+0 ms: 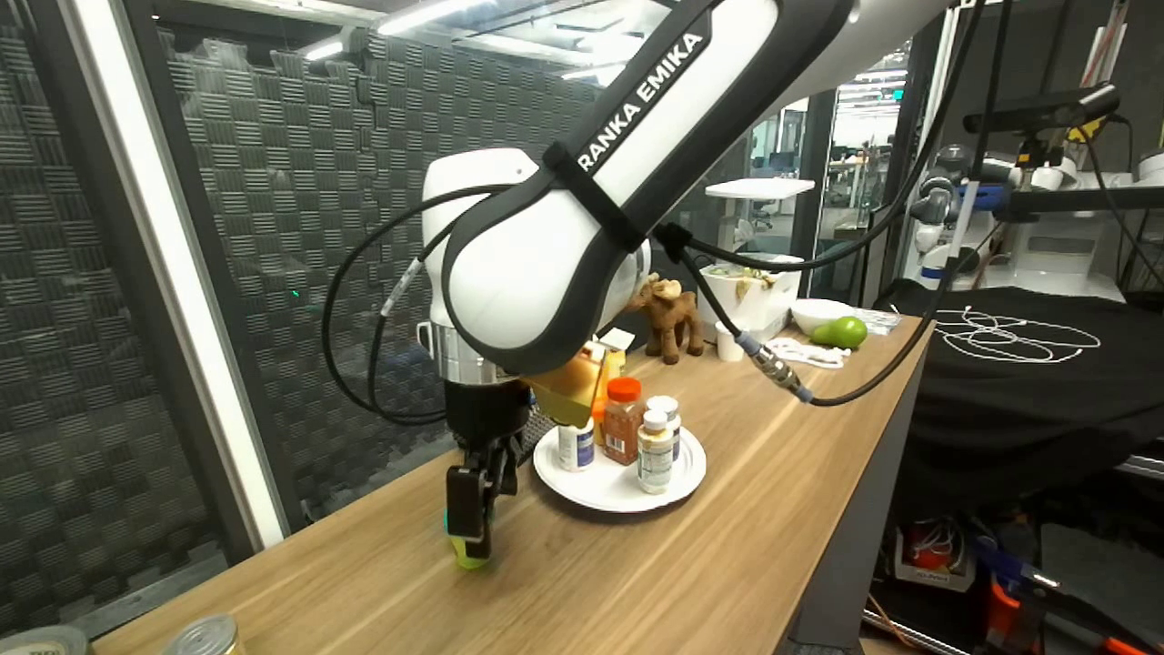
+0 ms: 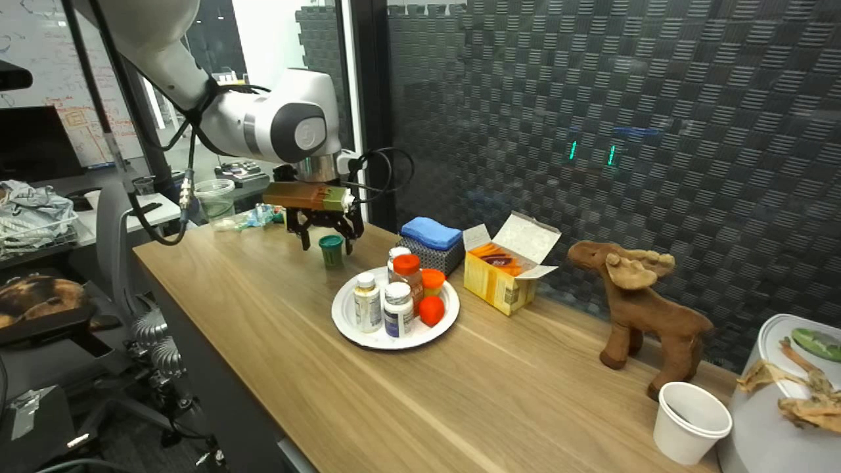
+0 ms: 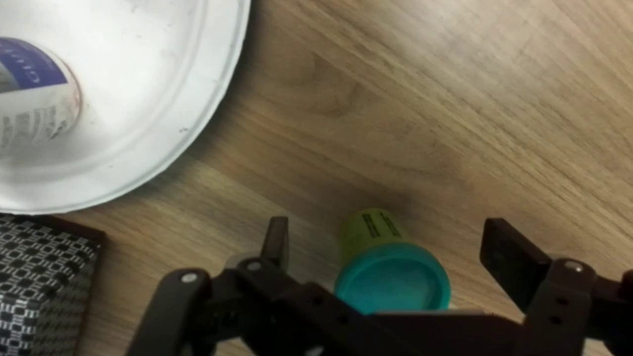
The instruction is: Pick up all the objects surrounding the white plate and arrange them on the plate
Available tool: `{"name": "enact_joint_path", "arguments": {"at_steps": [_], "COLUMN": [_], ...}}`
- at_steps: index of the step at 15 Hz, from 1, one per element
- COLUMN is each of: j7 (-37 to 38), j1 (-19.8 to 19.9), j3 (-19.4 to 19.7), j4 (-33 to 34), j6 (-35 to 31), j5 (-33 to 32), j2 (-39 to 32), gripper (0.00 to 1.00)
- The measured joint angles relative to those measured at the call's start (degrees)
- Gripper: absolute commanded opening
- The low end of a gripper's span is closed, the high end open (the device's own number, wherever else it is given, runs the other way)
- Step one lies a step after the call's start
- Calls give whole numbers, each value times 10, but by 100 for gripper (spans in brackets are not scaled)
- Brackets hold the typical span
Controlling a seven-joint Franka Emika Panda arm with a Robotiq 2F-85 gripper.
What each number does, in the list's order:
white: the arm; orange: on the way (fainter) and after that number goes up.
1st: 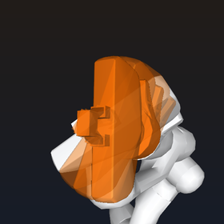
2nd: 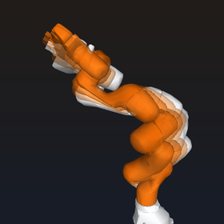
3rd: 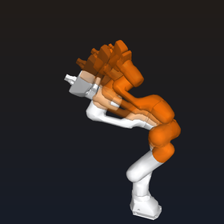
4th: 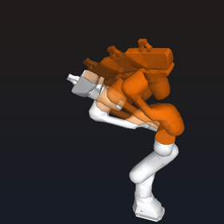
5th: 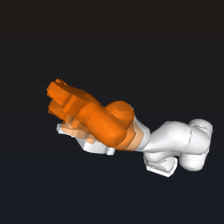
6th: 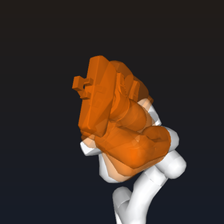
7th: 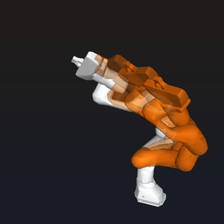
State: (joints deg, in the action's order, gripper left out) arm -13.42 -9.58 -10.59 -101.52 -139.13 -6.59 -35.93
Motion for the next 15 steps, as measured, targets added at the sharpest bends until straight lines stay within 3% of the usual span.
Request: {"name": "enact_joint_path", "arguments": {"at_steps": [4, 5, 7, 12, 15], "j7": [0, 0, 0, 0, 1], "j1": [-10, -12, -13, -13, -14], "j3": [0, 0, 0, 1, 5], "j4": [8, 10, 14, 19, 21], "j6": [0, 0, 0, -1, -2], "j5": [-2, -2, -5, -14, -17], "j2": [-3, -4, -6, -9, -9], "gripper": [98, 74, 70, 30, 28]}}
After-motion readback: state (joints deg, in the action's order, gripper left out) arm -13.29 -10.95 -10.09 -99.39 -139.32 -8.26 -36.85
